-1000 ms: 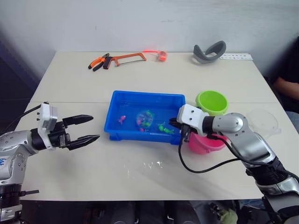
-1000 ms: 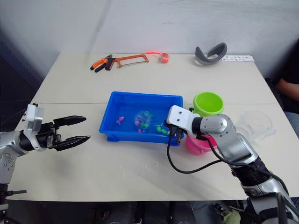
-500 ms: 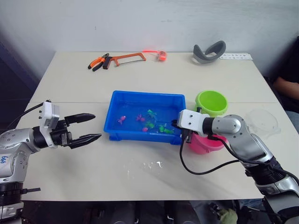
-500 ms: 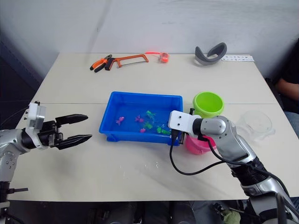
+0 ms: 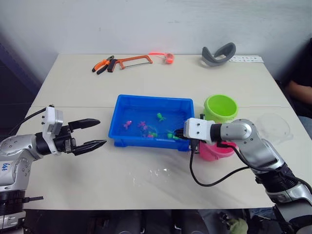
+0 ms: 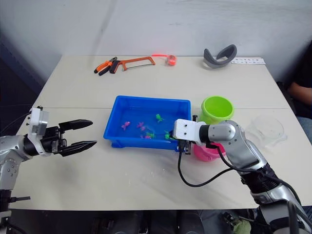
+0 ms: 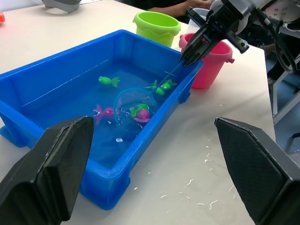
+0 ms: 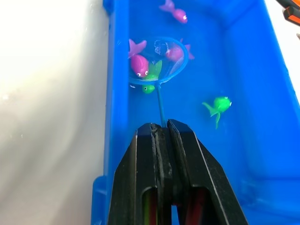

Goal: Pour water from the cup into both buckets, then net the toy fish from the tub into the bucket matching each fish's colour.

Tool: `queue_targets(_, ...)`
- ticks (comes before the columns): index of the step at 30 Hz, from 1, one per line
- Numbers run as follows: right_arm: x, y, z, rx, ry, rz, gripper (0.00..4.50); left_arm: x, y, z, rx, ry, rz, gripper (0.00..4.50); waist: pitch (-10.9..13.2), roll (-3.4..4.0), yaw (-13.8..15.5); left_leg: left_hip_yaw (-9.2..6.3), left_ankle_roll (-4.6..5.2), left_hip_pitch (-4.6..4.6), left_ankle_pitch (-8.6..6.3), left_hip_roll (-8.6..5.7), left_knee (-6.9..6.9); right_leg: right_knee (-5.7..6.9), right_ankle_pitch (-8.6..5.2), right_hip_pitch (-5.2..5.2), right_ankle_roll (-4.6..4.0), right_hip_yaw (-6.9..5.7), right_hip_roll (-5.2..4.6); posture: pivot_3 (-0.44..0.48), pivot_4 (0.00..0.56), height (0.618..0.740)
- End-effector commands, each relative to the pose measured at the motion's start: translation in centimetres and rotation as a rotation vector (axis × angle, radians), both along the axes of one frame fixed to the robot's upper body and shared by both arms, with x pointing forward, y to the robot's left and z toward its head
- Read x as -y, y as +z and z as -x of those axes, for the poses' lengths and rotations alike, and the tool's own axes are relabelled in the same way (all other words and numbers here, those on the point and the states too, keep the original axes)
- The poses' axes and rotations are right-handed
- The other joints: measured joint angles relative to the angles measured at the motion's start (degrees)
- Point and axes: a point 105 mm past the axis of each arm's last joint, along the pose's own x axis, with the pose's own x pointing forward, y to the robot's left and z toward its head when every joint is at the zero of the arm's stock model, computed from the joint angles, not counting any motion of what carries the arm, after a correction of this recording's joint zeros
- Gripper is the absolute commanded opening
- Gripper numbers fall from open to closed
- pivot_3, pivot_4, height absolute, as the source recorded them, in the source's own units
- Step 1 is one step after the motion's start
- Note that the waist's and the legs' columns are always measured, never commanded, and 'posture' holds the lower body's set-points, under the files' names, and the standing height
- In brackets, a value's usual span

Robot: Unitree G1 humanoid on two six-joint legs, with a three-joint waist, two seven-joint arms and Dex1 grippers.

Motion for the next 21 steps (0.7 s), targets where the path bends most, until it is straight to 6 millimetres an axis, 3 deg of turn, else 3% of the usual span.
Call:
queue_targets(1, -0.2, 1.9, 0.0, -0.071, -0.018, -0.116, 0.0, 0.3, 0.7, 0.1, 0.036, -0.014, 0.001, 4.49, 0.0, 0.0, 0.0, -0.01, 0.0, 0.0, 0.0, 0.01, 0.0, 0.0, 0.0, 0.01, 0.0, -0.01, 0.0, 0.0, 0.15, 0.74)
queue_targets(16, 1.2, 3.2, -0.4, -0.155, -0.091, -0.201, 0.0, 0.5, 0.5, 0.2, 0.04, -0.014, 0.01, 4.49, 0.0, 0.01, 0.01, -0.01, 0.0, 0.0, -0.01, 0.0, -0.01, -0.01, 0.0, 0.0, 0.0, -0.01, -0.02, 0.0, 0.15, 0.74)
queue_targets(21, 2.5, 5.2, -0.2, -0.134, -0.098, -0.288, 0.0, 1.2, 1.3, -0.1, 0.062, -0.035, 0.041, 4.49, 0.01, 0.01, 0.14, -0.01, 0.0, -0.01, -0.01, 0.0, -0.02, -0.02, 0.0, 0.0, 0.0, -0.01, -0.02, 0.0, 0.15, 0.74)
